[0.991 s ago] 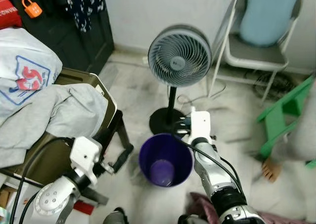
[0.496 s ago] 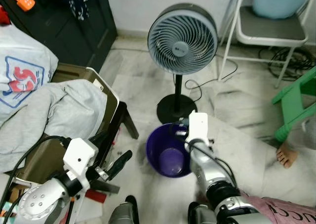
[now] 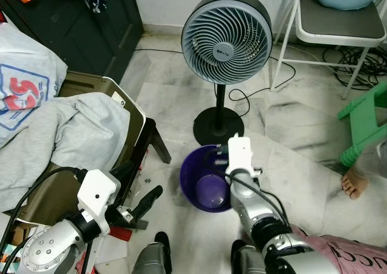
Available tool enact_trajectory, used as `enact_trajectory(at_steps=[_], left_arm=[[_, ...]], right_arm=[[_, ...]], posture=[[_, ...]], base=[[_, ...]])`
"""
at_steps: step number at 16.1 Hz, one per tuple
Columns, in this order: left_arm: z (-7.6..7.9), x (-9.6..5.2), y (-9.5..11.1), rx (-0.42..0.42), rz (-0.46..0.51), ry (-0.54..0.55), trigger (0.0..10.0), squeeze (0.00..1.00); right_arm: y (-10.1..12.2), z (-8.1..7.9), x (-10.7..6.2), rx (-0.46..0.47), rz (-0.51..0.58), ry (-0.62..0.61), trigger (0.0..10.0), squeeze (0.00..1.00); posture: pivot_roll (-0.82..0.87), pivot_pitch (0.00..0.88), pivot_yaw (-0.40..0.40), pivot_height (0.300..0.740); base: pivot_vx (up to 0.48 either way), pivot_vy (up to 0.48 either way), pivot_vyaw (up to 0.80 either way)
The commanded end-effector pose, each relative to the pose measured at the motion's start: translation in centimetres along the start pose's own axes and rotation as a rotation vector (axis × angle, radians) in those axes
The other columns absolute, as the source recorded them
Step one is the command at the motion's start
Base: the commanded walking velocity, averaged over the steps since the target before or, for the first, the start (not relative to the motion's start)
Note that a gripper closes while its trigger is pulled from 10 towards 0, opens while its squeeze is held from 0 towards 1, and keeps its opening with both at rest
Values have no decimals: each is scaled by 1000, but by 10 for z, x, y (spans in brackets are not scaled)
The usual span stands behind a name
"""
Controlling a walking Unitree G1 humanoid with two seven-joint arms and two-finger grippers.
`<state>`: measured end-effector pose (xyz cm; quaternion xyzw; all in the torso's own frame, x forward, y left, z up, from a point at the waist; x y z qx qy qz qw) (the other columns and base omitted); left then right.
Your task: Clean up the room
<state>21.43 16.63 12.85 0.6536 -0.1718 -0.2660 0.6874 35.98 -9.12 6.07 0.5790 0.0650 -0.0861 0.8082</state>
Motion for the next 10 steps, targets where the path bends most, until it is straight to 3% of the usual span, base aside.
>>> enact_trajectory(at_steps=[1,5,6,7,8,10], left_arm=[[0,-4,-2,-6,-15,14,10000,0],[3,-1,-2,-19,-4,20,10000,0],[3,-1,-2,-17,-3,25,10000,0],[2,-1,-2,-14,-1,30,10000,0],[1,-1,-2,-7,3,40,10000,0],[-3,0,0,2,13,62,10000,0]], right_arm=[[6,-8,-2,-9,36,15,10000,0],[8,-1,0,26,57,5,10000,0],[10,-1,1,34,66,13,10000,149],[8,-2,1,41,57,17,10000,373],[3,-4,0,60,33,27,10000,478],[-12,-7,-3,94,-51,51,10000,478]], posture=[[177,367,103,740],[172,367,93,740],[172,366,91,740],[173,366,91,740],[174,365,90,740],[171,367,93,740]], base=[[0,0,0],[0,0,0],[0,0,0],[0,0,0],[0,0,0],[0,0,0]])
Point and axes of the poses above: a point about 5 cm out from each wrist's last joint towards the gripper, its own x axis pointing out of the wrist towards the gripper, its own y axis along the axis of the wrist's last joint, z = x × y, the point moved 2 cm from there along x, pointing out of the wrist towards the gripper, and after that the axes turned 11 degrees about -x, right-handed, at the moved point
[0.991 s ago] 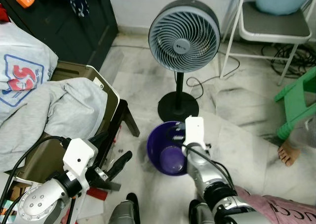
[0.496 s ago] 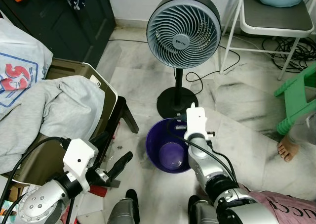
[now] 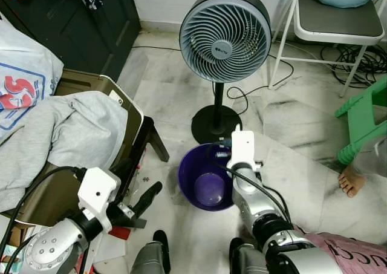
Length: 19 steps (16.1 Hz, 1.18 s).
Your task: Clean up the room
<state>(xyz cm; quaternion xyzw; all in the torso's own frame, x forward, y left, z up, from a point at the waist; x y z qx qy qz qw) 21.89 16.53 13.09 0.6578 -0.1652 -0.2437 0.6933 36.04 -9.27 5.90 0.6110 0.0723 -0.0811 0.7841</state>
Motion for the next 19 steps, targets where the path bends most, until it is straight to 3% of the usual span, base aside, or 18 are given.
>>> enact_trajectory(at_steps=[1,2,8,11,15,16,17,19], left_arm=[[-2,-4,-3,0,-11,22,10000,0],[-2,-3,-3,2,-10,25,10000,0],[-7,-4,0,22,2,71,10000,0],[-9,-3,2,33,11,87,10000,0],[-10,-2,2,36,10,89,10000,0],[-10,-2,2,36,11,91,10000,0],[-10,-2,2,36,12,93,10000,0],[-10,-1,2,36,14,95,10000,0]], right_arm=[[-13,-7,-4,25,-66,22,10000,451],[-15,-7,-4,42,-81,20,10000,408],[-14,-9,-3,77,-95,19,10000,392],[0,-6,1,153,-37,10,10000,384],[8,-15,2,142,-13,43,10000,388],[11,-17,2,149,-4,56,10000,447],[14,-20,2,163,9,72,10000,1000],[21,-25,2,172,35,100,10000,1000]], posture=[[172,366,95,740],[172,367,96,740],[185,379,113,740],[189,383,119,740],[190,382,118,740],[190,382,117,740],[191,382,117,740],[191,379,115,740]], base=[[0,0,0],[0,0,0],[0,0,0],[0,0,0],[0,0,0],[0,0,0],[0,0,0],[0,0,0]])
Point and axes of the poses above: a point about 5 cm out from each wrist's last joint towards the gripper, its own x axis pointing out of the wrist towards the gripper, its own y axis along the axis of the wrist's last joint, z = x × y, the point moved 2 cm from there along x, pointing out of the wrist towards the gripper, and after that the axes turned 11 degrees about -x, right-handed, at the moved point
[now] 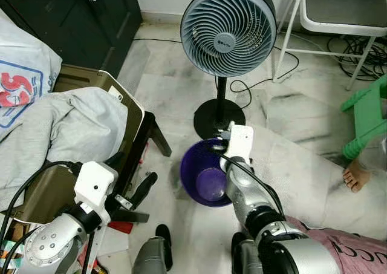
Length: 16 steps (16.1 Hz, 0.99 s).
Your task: Clean up the room
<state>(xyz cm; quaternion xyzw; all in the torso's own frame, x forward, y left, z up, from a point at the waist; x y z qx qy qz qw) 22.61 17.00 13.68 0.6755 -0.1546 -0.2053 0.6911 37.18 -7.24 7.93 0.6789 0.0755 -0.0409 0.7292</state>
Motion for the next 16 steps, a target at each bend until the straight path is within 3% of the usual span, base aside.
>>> enact_trajectory(at_steps=[1,13,16], left_arm=[[-3,-4,-5,3,-18,24,10000,0],[-3,5,-4,4,3,22,10000,0],[-5,15,-2,2,36,32,10000,0]], right_arm=[[-6,-12,-3,11,-20,36,10000,1000],[-6,-6,-2,1,-12,41,10000,1000],[-1,1,-1,-20,19,43,10000,1000]], posture=[[193,376,113,740],[179,341,103,740],[148,308,83,740]], base=[[0,0,0],[0,0,0],[0,0,0]])
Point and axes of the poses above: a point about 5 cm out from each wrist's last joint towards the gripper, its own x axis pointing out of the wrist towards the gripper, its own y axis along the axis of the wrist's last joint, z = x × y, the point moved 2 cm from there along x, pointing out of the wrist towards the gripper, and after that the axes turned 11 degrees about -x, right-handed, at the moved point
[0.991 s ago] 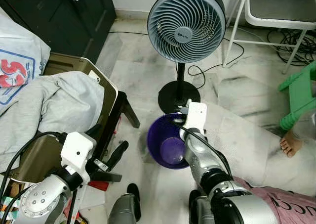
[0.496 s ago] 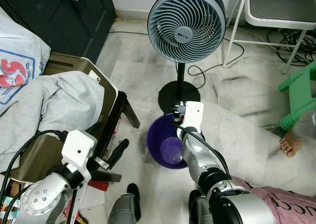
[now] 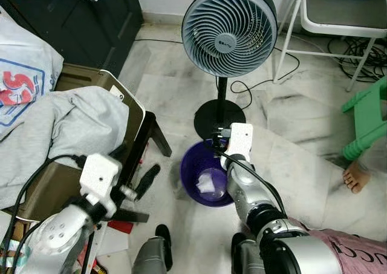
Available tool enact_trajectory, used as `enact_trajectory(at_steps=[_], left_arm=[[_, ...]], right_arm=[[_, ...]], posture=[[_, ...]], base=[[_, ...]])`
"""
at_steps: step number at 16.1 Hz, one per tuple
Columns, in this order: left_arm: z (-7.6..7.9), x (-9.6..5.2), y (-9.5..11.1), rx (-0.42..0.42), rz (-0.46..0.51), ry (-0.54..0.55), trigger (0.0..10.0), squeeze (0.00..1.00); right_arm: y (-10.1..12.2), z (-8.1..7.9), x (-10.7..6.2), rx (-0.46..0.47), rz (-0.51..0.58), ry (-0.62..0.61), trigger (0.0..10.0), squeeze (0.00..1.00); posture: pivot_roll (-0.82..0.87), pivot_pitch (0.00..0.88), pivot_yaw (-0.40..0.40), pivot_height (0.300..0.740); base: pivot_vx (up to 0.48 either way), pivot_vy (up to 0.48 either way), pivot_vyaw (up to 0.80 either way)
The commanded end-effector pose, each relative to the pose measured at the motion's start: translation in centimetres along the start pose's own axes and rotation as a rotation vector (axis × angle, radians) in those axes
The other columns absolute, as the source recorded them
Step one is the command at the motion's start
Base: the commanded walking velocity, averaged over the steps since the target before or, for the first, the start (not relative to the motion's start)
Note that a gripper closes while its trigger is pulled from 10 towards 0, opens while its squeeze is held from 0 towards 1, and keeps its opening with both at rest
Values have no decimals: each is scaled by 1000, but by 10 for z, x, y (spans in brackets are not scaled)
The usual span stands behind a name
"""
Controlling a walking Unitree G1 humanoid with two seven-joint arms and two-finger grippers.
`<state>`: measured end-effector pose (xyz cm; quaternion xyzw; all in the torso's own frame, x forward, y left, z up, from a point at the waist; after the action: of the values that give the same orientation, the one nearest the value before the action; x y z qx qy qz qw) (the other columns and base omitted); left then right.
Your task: Clean up the room
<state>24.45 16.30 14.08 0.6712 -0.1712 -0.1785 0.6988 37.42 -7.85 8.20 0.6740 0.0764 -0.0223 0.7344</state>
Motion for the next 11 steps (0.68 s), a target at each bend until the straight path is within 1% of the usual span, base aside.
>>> enact_trajectory(at_steps=[1,2,3,4,5,6,7,8,9,10,11], left_arm=[[-3,0,-6,-2,-9,24,10000,0],[-3,2,-6,-4,-3,26,10000,0],[-1,5,-6,-13,10,28,10000,0],[1,9,-6,-22,24,27,10000,0],[3,15,-7,-24,40,25,10000,0],[6,24,-4,-18,71,11,10000,0],[6,27,-4,-26,85,17,10000,0],[5,32,-5,-34,100,29,10000,0],[5,34,-5,-36,110,38,10000,0],[4,39,-5,-41,126,52,10000,0],[3,42,-5,-47,133,58,10000,0]], right_arm=[[0,-3,-3,-8,27,25,10000,1000],[1,-2,-4,-7,37,28,10000,1000],[3,0,-7,-22,72,40,10000,1000],[5,3,-13,-71,115,49,10000,1000],[8,8,-19,-82,145,51,10000,1000],[10,19,-34,-122,182,49,10000,1000],[10,23,-42,-134,188,49,10000,1000],[11,29,-53,-165,205,53,10000,1000],[11,31,-58,-187,211,61,10000,1000],[7,36,-62,-198,201,55,10000,1000],[5,39,-61,-194,195,46,10000,1000]], posture=[[123,297,76,740],[116,295,74,740],[91,281,66,740],[76,269,58,740],[51,246,48,740],[21,225,41,740],[8,211,38,740],[-18,188,32,740],[-22,182,31,740],[-43,151,26,740],[-48,134,22,740]], base=[[0,0,0],[0,0,0],[0,0,0],[0,0,0],[0,0,0],[0,0,0],[0,0,0],[0,0,0],[0,0,0],[0,0,0],[0,0,0]])
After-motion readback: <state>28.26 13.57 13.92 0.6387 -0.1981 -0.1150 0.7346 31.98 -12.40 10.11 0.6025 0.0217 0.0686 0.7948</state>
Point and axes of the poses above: a point about 5 cm out from each wrist's last joint towards the gripper, its own x axis pointing out of the wrist towards the gripper, its own y axis along the axis of the wrist's last joint, z = x × y, the point moved 2 cm from there along x, pointing out of the wrist towards the gripper, and after that the axes turned 11 degrees about -x, right-handed, at the moved point
